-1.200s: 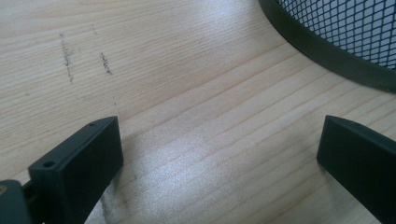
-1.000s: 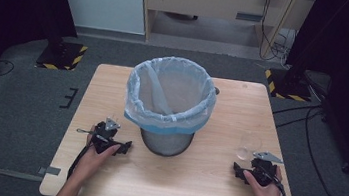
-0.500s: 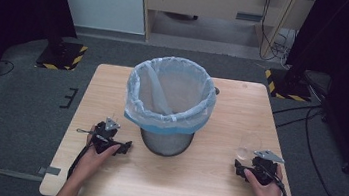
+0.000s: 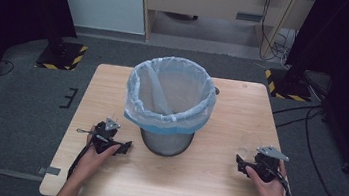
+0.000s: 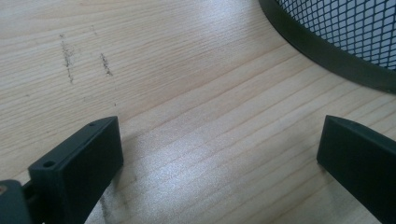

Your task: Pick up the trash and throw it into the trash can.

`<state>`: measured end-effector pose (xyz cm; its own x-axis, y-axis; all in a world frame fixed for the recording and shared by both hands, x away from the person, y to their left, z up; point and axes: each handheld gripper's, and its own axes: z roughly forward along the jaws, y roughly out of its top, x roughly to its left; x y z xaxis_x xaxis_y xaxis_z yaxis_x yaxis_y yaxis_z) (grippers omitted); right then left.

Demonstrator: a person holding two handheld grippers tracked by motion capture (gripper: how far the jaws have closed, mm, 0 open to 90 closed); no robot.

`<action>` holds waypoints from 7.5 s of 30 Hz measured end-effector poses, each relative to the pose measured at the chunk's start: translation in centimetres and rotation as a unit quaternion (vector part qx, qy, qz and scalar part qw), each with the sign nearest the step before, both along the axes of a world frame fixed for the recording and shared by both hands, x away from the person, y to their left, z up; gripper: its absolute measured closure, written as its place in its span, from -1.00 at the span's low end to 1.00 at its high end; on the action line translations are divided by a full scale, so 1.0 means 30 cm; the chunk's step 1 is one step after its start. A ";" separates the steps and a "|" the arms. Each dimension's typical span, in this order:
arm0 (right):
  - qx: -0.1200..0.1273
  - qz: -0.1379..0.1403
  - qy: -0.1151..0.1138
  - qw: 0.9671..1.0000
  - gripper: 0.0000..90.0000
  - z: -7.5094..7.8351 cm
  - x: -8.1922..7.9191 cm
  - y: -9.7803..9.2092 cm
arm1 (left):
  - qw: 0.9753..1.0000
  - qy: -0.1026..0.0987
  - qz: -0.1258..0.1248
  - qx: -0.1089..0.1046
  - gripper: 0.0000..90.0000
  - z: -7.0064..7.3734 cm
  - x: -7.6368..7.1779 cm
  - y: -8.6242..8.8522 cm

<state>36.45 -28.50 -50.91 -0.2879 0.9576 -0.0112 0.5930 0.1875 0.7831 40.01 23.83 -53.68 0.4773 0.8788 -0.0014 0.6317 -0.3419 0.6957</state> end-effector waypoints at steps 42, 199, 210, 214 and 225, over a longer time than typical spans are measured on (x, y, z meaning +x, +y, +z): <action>-0.008 0.009 -0.043 0.999 -0.31 0.052 0.094 0.020 | 1.000 0.000 0.000 0.000 -1.00 0.000 0.000 0.000; 0.050 0.194 -0.114 0.973 -0.29 0.889 0.372 0.614 | 1.000 0.000 -0.001 0.000 -1.00 0.000 0.002 -0.001; 0.041 0.213 -0.107 0.970 -0.30 0.866 0.358 0.635 | 1.000 0.000 -0.002 0.000 -1.00 0.000 0.002 -0.001; 0.040 0.217 -0.102 0.970 -0.30 0.852 0.357 0.635 | 1.000 0.000 -0.002 0.000 -1.00 0.000 0.002 -0.001; 0.033 0.231 -0.087 0.968 -0.32 0.817 0.351 0.642 | 1.000 0.000 -0.002 0.000 -1.00 0.000 0.002 -0.001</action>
<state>46.98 -9.25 -26.40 -0.6852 0.7272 -0.0408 0.3157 0.3470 0.8831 40.08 23.79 -53.69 0.4802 0.8772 -0.0018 0.6303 -0.3436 0.6962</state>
